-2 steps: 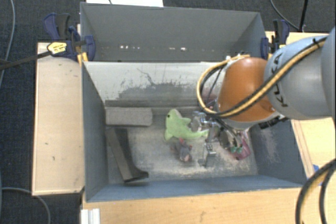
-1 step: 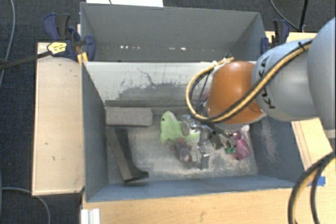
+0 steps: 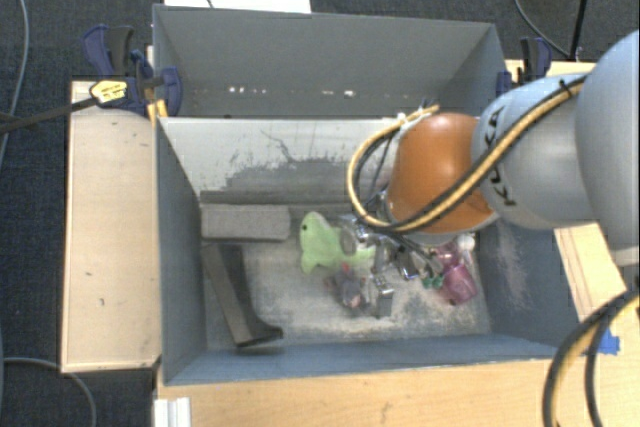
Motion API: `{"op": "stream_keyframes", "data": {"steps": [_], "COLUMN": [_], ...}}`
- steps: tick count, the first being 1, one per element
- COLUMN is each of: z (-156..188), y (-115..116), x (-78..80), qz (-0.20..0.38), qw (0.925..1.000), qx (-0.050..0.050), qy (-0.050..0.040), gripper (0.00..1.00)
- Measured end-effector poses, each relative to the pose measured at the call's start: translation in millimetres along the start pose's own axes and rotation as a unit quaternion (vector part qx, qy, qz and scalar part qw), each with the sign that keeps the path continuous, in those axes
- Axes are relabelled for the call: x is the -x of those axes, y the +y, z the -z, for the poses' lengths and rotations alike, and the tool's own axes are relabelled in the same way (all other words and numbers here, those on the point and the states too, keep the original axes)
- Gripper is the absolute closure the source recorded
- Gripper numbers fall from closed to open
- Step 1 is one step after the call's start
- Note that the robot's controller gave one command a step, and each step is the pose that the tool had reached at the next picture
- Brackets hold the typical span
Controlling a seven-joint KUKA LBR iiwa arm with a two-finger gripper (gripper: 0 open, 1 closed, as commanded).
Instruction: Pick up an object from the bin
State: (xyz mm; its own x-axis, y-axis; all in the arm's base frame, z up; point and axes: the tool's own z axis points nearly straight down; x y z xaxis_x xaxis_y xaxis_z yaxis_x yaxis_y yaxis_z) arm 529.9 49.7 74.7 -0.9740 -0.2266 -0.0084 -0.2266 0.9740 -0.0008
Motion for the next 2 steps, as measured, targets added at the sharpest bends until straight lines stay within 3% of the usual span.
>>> {"op": "stream_keyframes", "data": {"steps": [2], "z": [19.6], "y": [1.7], "x": [4.3], "qz": [0.000], "qw": [1.0000], "qx": [0.000], "qy": [-0.0001], "gripper": [0.00]}}
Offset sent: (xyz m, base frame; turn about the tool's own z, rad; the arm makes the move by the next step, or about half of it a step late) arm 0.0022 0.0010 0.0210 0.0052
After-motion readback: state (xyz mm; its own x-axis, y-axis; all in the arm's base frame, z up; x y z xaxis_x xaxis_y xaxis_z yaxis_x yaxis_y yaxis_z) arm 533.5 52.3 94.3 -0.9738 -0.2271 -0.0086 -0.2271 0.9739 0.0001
